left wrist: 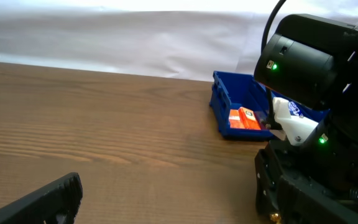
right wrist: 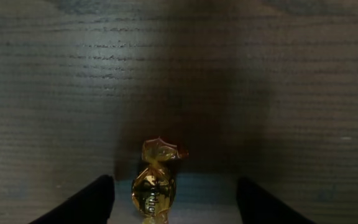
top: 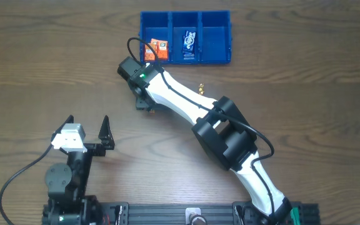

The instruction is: Sort Candies Into Trays

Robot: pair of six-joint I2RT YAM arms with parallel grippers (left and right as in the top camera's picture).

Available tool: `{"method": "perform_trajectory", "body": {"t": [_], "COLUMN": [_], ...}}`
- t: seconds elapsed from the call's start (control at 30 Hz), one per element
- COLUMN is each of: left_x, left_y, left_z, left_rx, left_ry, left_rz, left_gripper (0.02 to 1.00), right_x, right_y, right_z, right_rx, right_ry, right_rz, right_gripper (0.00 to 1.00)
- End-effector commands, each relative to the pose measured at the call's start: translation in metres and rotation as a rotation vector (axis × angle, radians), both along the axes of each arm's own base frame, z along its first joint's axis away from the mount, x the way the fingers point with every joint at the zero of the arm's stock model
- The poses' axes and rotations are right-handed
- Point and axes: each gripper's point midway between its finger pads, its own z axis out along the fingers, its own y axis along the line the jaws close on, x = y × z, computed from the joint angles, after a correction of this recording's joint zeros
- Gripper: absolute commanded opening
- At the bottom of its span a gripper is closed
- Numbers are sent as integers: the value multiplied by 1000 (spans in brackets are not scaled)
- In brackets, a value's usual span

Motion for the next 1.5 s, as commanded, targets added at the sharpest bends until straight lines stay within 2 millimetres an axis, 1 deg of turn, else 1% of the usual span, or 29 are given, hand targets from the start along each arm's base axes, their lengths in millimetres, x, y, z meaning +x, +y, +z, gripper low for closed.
{"method": "perform_trajectory", "body": {"t": [0.03,0.07,0.1,0.17,0.3,0.47,0.57,0.6,0.67,0.8,0.9,0.97,1.0,1.03,1.07,1.1,1.13,1.17,1.2,1.23,1.27,1.3,1.37,1.4,1.47,1.5], "left_x": [0,0,0,0,0,0,0,0,0,0,0,0,0,0,0,0,0,0,0,0,0,0,0,0,0,0], "left_y": [-3,-3,-3,-3,-3,-3,-3,-3,-3,-3,-3,-3,-3,-3,-3,-3,-3,-3,-3,-3,-3,-3,-3,-3,-3,-3], "left_z": [-16,-16,-16,-16,-16,-16,-16,-16,-16,-16,-16,-16,-16,-16,-16,-16,-16,-16,-16,-16,-16,-16,-16,-16,-16,-16], "left_rx": [-7,-7,-7,-7,-7,-7,-7,-7,-7,-7,-7,-7,-7,-7,-7,-7,-7,-7,-7,-7,-7,-7,-7,-7,-7,-7], "left_ry": [40,40,40,40,40,40,40,40,40,40,40,40,40,40,40,40,40,40,40,40,40,40,40,40,40,40], "left_rz": [-17,-17,-17,-17,-17,-17,-17,-17,-17,-17,-17,-17,-17,-17,-17,-17,-17,-17,-17,-17,-17,-16,-17,-17,-17,-17], "left_gripper": [998,998,998,998,998,998,996,996,996,998,998,998,998,996,998,998,998,998,998,998,998,998,998,998,998,998], "right_x": [-2,-3,-2,-1,0,-2,-2,-2,-2,-2,1,10,17,26,37,45,56,65,77,88,99,111,130,141,160,169], "right_y": [-4,-3,-2,-1,0,-1,-1,-1,-1,-1,-1,-3,-7,-14,-25,-34,-50,-65,-85,-102,-118,-133,-155,-167,-183,-187], "right_z": [-12,-12,-12,-12,-13,-23,-23,-23,-23,-23,-18,5,24,48,76,98,124,145,165,179,190,196,201,199,195,190], "right_rx": [-34,-33,-31,-27,-22,-38,-38,-38,-38,-37,-30,-13,-7,-6,-4,-1,-10,-20,-40,-58,-75,-89,-109,-119,-133,-133], "right_ry": [5,3,1,-3,-7,9,8,8,8,7,0,-32,-65,-112,-174,-226,-289,-341,-397,-437,-470,-498,-531,-545,-571,-579], "right_rz": [-3,-2,-1,2,3,4,3,3,3,3,0,14,9,4,-4,-9,-16,-28,-39,-44,-41,-40,-50,-62,-70,-63], "right_gripper": [540,465,417,369,362,360,349,323,308,161,130,106,104,104,104,104,104,104,104,104,104,104,104,104,102,102]}}
